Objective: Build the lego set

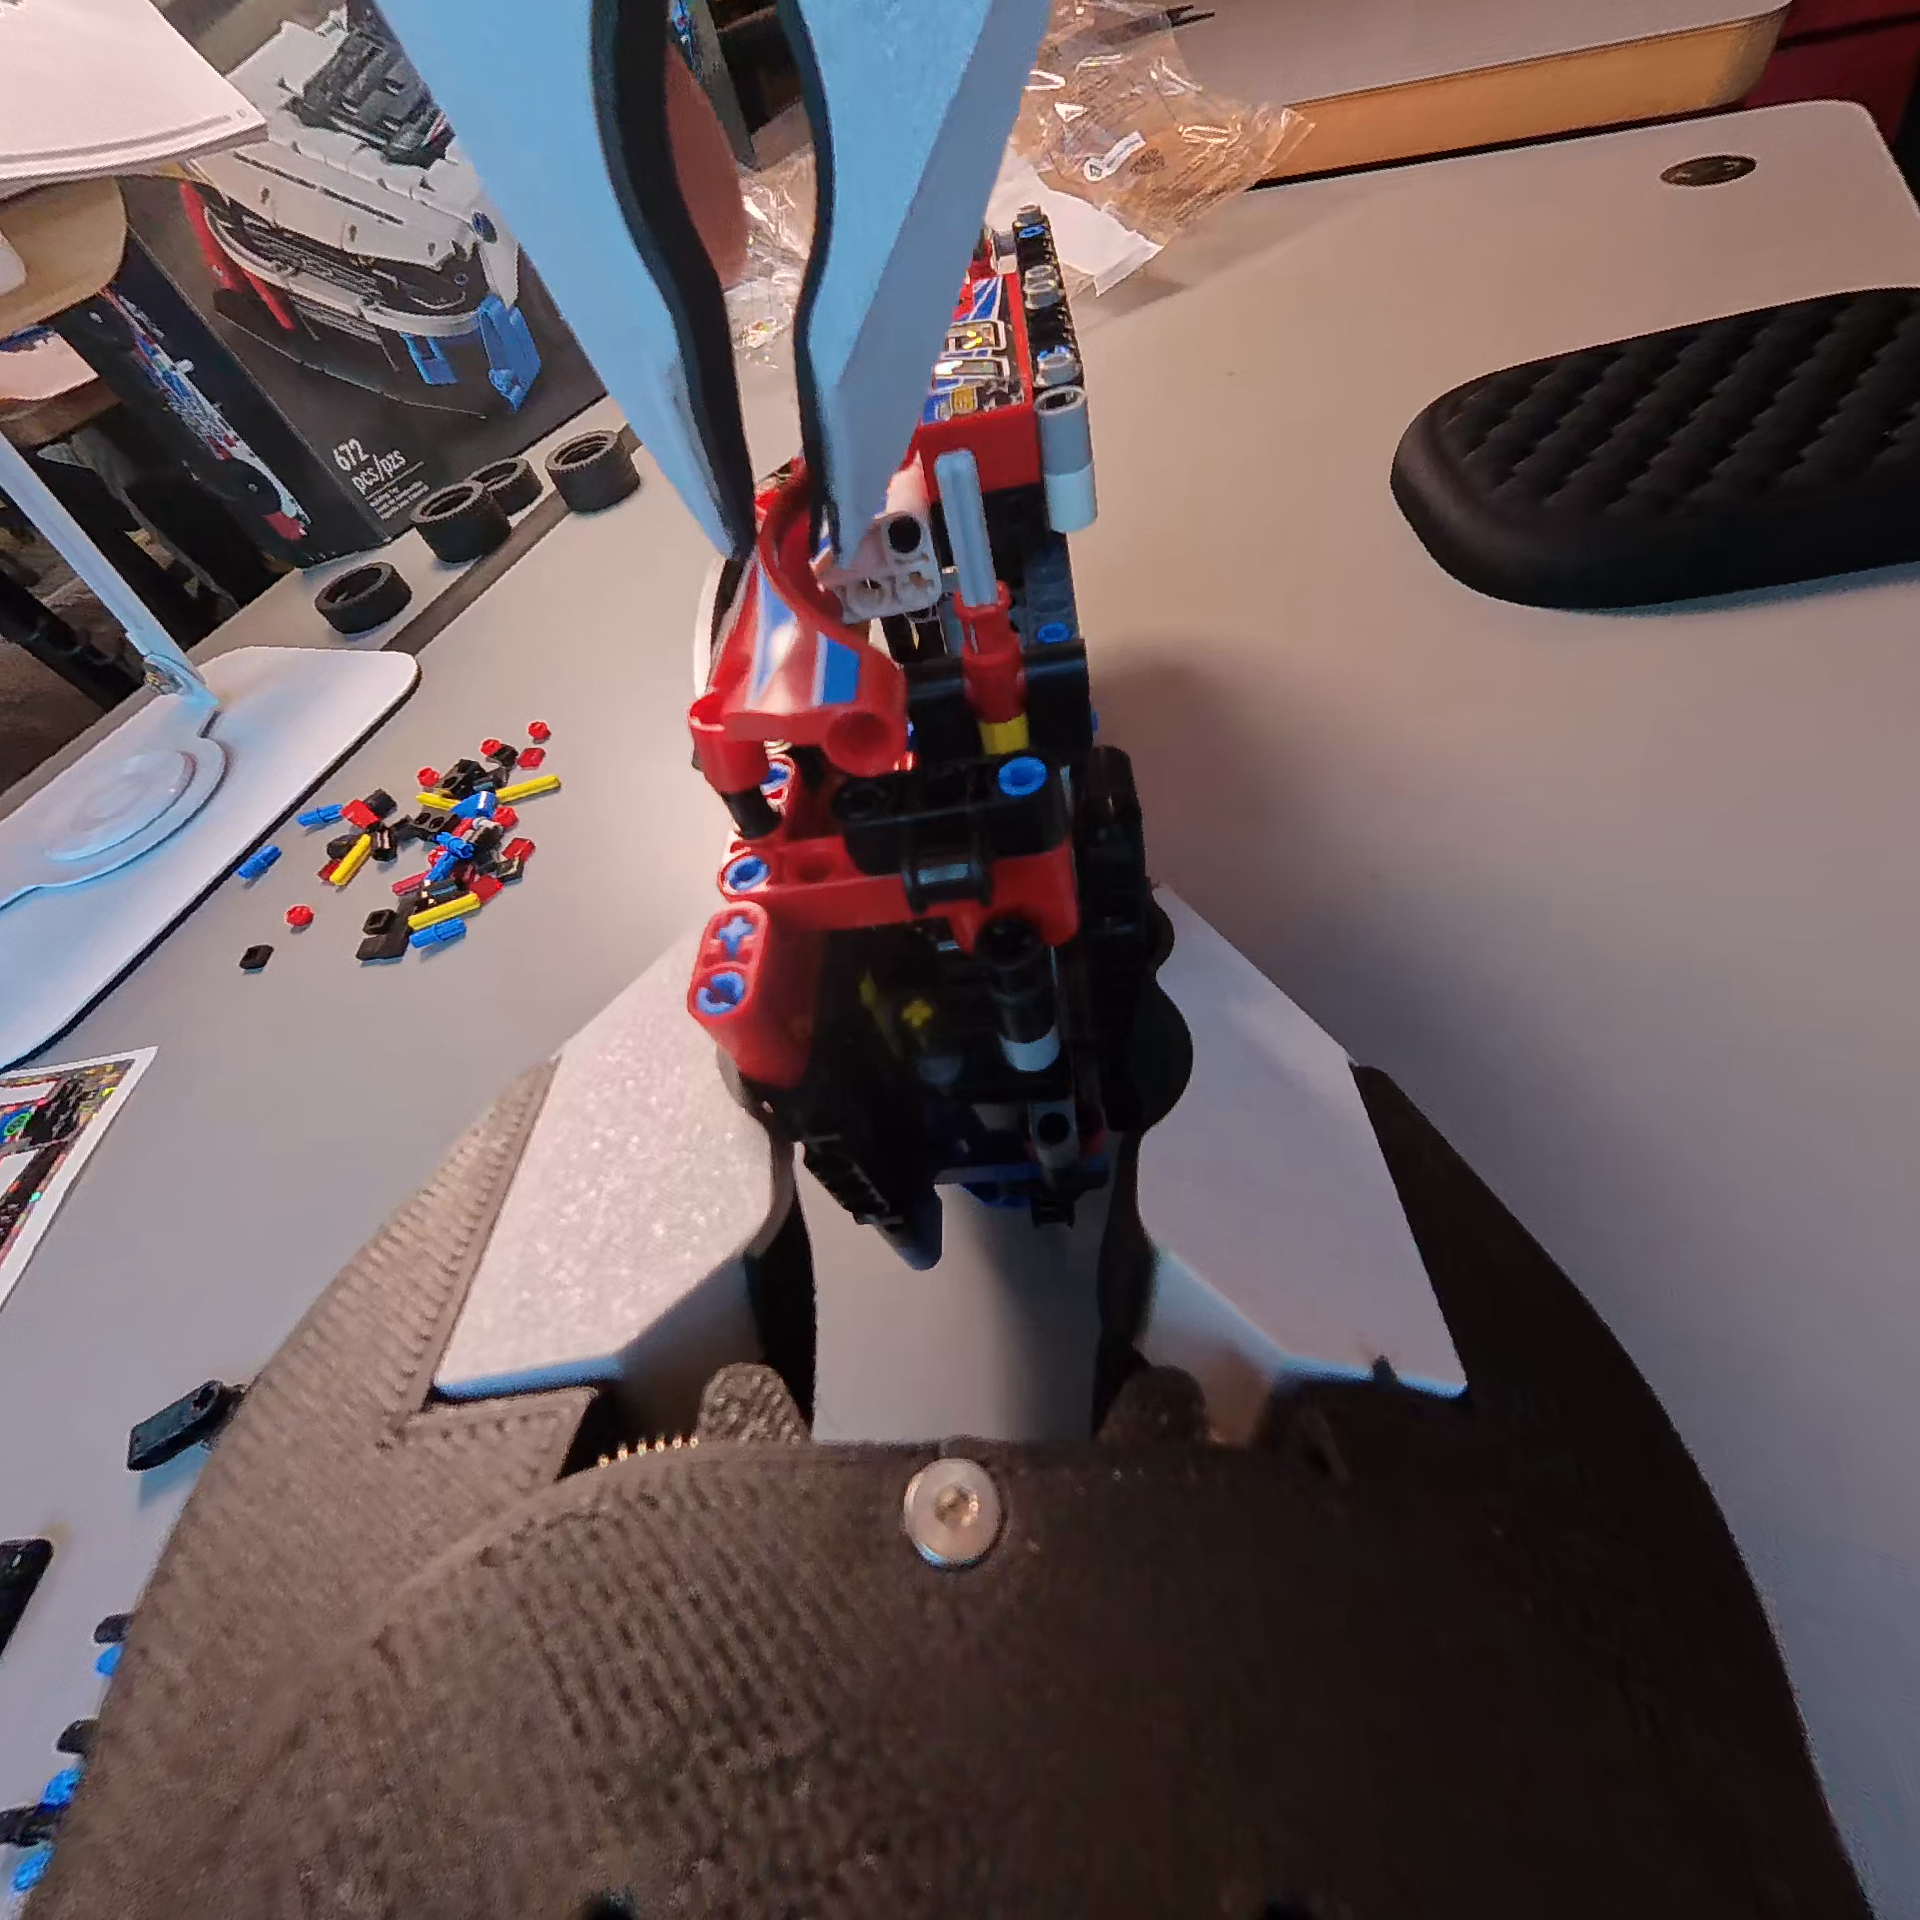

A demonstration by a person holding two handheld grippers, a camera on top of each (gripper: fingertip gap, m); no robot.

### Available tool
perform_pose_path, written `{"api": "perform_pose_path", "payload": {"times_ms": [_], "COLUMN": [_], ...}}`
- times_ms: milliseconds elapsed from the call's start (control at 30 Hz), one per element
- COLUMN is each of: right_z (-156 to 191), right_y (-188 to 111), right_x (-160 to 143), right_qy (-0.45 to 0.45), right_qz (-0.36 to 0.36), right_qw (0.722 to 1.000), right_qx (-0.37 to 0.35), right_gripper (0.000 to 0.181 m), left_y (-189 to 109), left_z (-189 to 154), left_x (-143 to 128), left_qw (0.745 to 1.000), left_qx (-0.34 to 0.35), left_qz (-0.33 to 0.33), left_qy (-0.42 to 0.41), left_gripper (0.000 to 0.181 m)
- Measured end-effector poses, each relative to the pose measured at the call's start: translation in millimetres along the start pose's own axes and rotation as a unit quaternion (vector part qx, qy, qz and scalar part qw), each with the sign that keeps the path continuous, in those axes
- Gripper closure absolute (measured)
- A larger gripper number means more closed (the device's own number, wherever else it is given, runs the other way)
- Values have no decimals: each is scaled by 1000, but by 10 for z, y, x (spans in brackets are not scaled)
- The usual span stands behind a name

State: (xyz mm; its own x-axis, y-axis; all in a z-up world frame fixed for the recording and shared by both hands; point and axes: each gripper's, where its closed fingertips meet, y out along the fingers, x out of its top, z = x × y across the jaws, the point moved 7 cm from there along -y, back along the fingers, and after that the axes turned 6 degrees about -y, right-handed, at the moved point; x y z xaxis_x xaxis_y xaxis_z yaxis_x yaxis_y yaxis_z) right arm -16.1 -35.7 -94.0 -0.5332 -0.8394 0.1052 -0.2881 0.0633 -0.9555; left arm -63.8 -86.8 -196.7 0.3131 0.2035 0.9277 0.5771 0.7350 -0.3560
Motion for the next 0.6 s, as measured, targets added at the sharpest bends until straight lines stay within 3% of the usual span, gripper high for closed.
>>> {"api": "perform_pose_path", "payload": {"times_ms": [433, 600], "right_z": [-40, -46], "right_y": [37, 37], "right_x": [8, 100], "right_qy": [-14, -23], "right_qz": [18, -17], "right_qw": [1000, 1000], "right_qx": [22, 4], "right_gripper": [177, 173], "left_y": [12, 11], "left_z": [11, 22], "left_x": [7, 5], "left_qw": [1000, 1000], "left_qx": [-4, -6], "left_qz": [7, 7], "left_qy": [-10, -14], "left_gripper": [117, 116]}}
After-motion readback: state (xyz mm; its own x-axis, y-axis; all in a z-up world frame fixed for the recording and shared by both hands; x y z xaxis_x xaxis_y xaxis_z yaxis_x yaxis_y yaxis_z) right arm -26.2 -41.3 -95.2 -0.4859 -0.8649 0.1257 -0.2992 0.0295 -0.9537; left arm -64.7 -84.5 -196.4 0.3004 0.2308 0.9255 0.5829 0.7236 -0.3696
